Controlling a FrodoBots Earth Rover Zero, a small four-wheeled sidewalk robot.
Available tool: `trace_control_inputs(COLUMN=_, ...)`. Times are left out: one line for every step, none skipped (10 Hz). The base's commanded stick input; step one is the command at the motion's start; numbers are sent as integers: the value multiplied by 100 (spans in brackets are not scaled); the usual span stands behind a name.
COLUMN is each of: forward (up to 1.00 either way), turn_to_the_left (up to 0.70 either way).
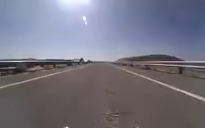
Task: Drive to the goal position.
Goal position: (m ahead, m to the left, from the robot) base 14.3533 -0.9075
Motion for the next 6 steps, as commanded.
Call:
trace_control_inputs(forward=100, turn_to_the_left=0)
trace_control_inputs(forward=100, turn_to_the_left=0)
trace_control_inputs(forward=100, turn_to_the_left=0)
trace_control_inputs(forward=100, turn_to_the_left=0)
trace_control_inputs(forward=100, turn_to_the_left=0)
trace_control_inputs(forward=100, turn_to_the_left=0)
